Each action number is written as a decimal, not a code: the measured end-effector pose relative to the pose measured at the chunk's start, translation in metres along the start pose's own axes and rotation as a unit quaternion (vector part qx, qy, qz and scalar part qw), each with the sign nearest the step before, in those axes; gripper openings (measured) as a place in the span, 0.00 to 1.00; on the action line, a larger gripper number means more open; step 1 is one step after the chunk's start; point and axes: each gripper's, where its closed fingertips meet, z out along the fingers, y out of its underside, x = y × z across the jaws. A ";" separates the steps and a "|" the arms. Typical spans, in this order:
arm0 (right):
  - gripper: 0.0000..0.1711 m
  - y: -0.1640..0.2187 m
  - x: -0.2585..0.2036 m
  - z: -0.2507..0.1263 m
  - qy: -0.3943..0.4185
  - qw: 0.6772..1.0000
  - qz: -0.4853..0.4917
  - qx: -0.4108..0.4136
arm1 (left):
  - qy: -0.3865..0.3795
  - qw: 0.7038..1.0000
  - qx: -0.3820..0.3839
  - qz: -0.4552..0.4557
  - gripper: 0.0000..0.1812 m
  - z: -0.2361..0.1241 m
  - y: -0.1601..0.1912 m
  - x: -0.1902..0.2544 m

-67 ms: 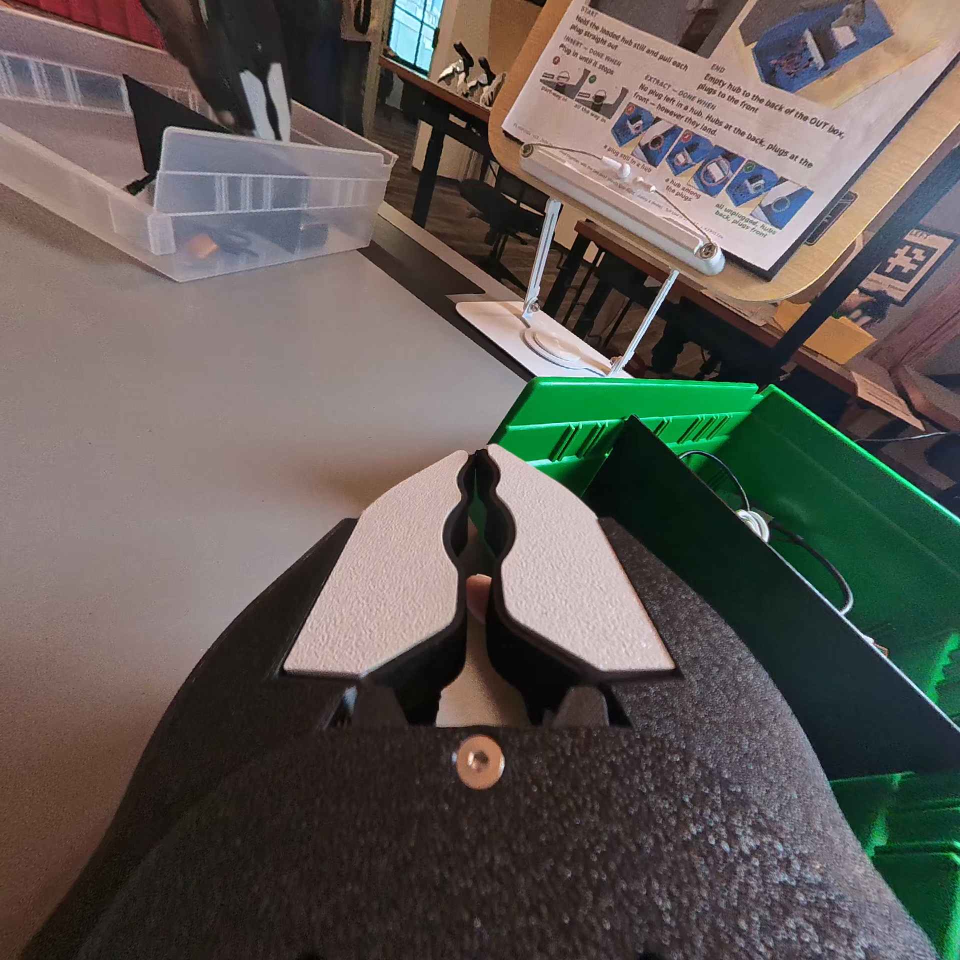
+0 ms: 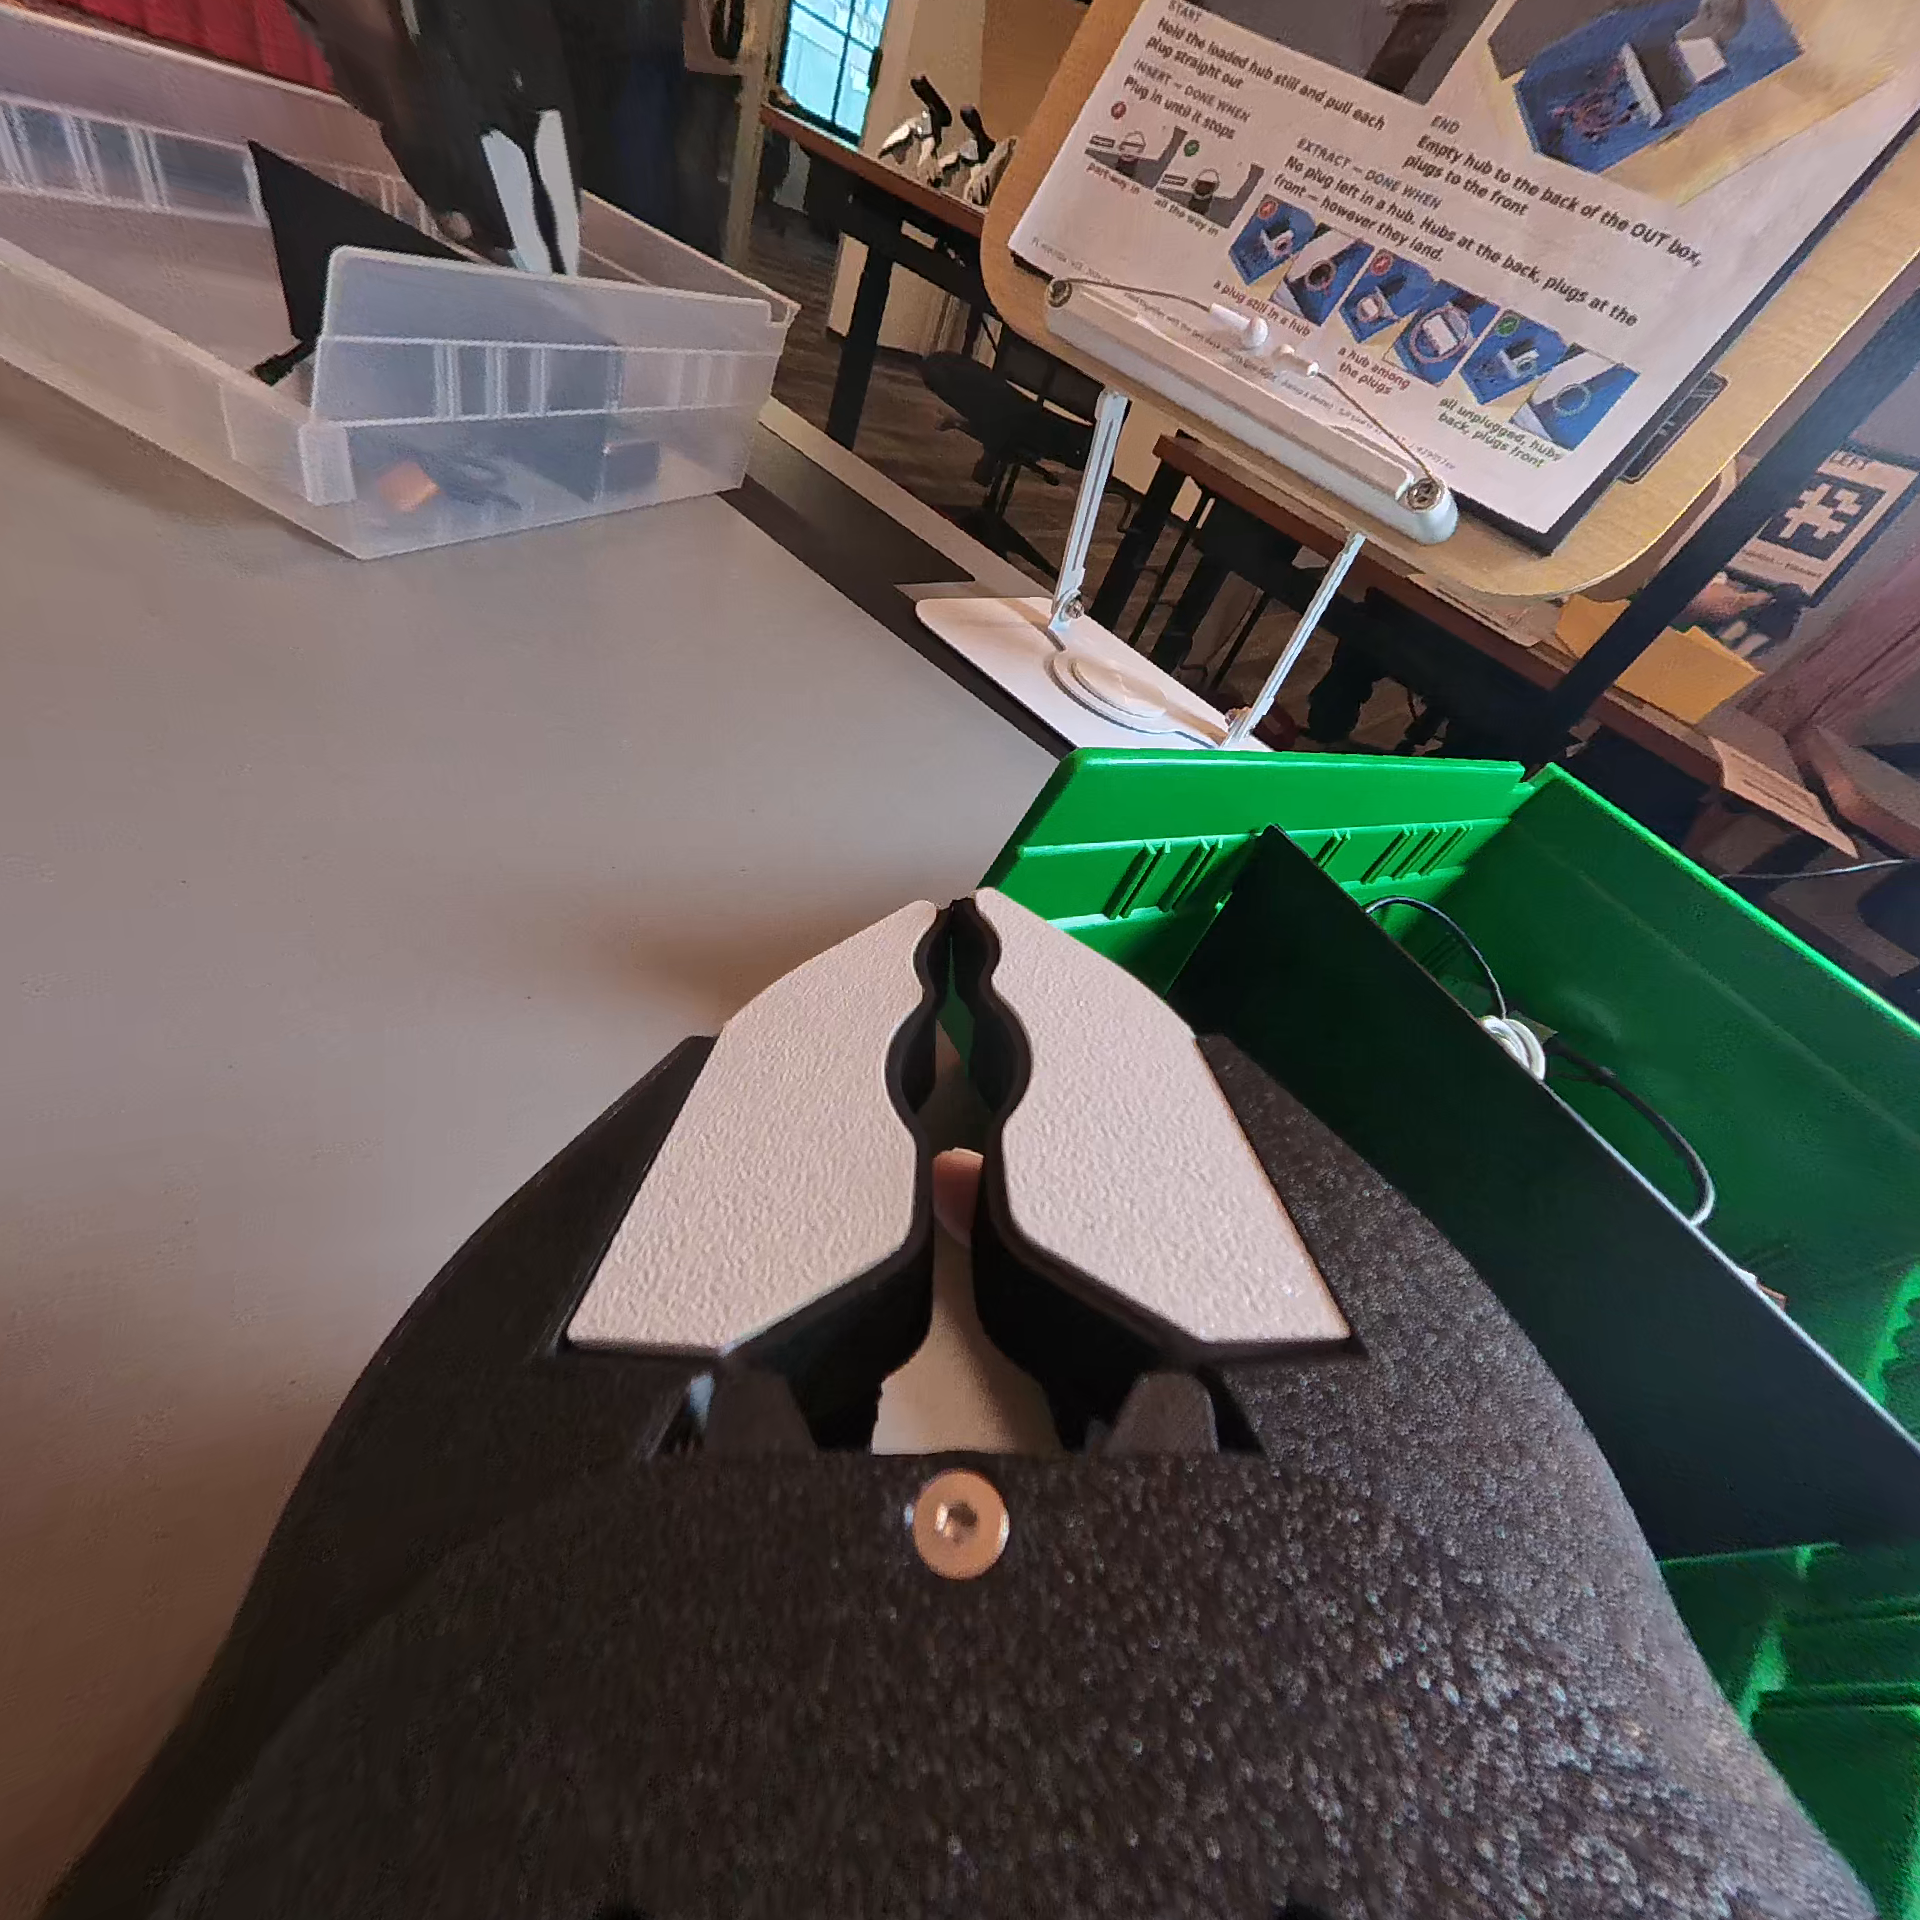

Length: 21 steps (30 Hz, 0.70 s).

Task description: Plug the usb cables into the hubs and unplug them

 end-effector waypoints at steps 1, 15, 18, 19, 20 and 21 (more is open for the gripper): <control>0.00 0.001 0.000 0.000 0.000 1.000 -0.001 -0.002 | 0.006 1.000 -0.013 -0.011 0.02 0.001 0.004 -0.001; 0.00 0.013 -0.001 0.005 -0.009 1.000 0.015 -0.021 | 0.134 0.974 -0.116 0.138 0.24 -0.009 0.004 0.041; 0.00 0.013 0.001 0.008 -0.010 0.999 0.024 -0.018 | 0.158 0.967 -0.140 0.146 0.23 -0.001 0.013 0.045; 0.00 0.012 0.002 0.008 -0.010 0.999 0.026 -0.017 | 0.171 0.966 -0.135 0.140 0.23 -0.001 0.011 0.046; 0.00 0.013 0.003 0.009 -0.011 0.999 0.028 -0.017 | 0.181 0.968 -0.117 0.127 0.24 0.001 0.006 0.047; 0.00 0.013 0.003 0.009 -0.011 0.999 0.030 -0.017 | 0.193 0.969 -0.100 0.114 0.25 0.002 0.003 0.049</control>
